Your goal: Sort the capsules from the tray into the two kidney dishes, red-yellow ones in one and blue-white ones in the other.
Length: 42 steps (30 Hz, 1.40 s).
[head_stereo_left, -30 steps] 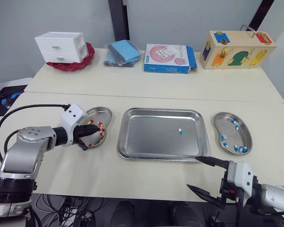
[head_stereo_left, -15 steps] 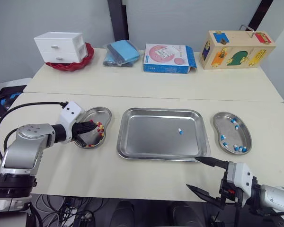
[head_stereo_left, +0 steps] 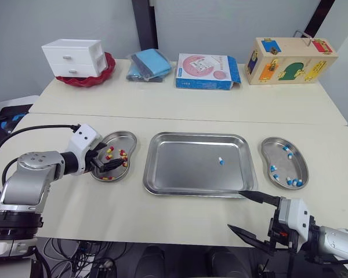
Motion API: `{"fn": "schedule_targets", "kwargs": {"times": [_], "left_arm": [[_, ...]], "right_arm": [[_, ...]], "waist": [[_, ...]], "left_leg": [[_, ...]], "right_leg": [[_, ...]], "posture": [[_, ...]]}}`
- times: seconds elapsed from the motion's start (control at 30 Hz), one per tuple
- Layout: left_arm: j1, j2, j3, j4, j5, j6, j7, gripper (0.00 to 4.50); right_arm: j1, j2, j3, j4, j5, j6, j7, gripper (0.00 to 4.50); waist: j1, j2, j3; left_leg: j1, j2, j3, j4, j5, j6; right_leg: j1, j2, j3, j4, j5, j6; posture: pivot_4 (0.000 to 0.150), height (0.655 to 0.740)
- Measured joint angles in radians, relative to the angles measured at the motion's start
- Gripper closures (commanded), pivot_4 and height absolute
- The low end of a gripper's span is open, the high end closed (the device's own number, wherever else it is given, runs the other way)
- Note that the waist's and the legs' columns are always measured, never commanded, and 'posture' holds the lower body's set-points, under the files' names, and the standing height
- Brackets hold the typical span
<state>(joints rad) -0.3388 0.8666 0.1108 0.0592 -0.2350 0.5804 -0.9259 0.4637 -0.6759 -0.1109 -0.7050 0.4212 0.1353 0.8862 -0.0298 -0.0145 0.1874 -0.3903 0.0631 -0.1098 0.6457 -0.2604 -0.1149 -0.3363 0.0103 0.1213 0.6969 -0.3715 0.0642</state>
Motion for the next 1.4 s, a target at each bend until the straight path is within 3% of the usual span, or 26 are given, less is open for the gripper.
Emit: {"fn": "schedule_targets", "kwargs": {"times": [0.5,0.7,0.97,1.27,1.4], "left_arm": [[0.002,0.014,0.015,0.026,-0.024,-0.019,-0.030,0.05],[0.015,0.055,0.121,-0.035,-0.122,-0.006,-0.092,0.05],[0.251,0.173,0.301,-0.142,-0.253,-0.016,-0.296,0.05],[0.547,0.231,0.450,-0.080,-0.141,-0.236,-0.414,0.05],[0.590,0.230,0.478,-0.090,-0.131,-0.245,-0.418,0.05]], "right_arm": [[0.026,0.006,-0.005,0.007,0.006,-0.033,0.017,0.00],[0.095,-0.080,-0.131,-0.001,0.100,0.037,0.059,0.00],[0.137,-0.251,-0.397,0.062,0.193,0.208,0.174,0.00],[0.122,-0.410,-0.505,0.277,0.103,0.324,0.288,0.00],[0.085,-0.419,-0.503,0.335,0.072,0.324,0.324,0.00]], "waist": [[0.000,0.000,0.000],[0.000,0.000,0.000],[-0.004,0.000,0.000],[-0.003,-0.001,0.002],[-0.002,-0.002,0.002]], "left_leg": [[0.000,0.000,0.000,0.000,0.000,0.000],[0.000,0.000,0.000,0.000,0.000,0.000],[0.001,0.001,0.002,-0.001,0.000,0.000],[0.001,0.001,0.003,-0.001,0.000,0.000],[0.001,0.001,0.003,-0.001,0.000,0.000]], "right_leg": [[0.000,0.000,0.000,0.000,0.000,0.000],[0.000,0.000,0.000,0.000,0.000,0.000],[0.000,0.000,0.001,0.000,0.000,0.000],[-0.001,0.000,0.002,-0.002,0.000,0.000],[-0.001,0.000,0.002,-0.002,0.000,0.000]], "posture": [[0.150,0.7400],[0.150,0.7400],[0.150,0.7400],[0.150,0.7400],[0.150,0.7400]]}}
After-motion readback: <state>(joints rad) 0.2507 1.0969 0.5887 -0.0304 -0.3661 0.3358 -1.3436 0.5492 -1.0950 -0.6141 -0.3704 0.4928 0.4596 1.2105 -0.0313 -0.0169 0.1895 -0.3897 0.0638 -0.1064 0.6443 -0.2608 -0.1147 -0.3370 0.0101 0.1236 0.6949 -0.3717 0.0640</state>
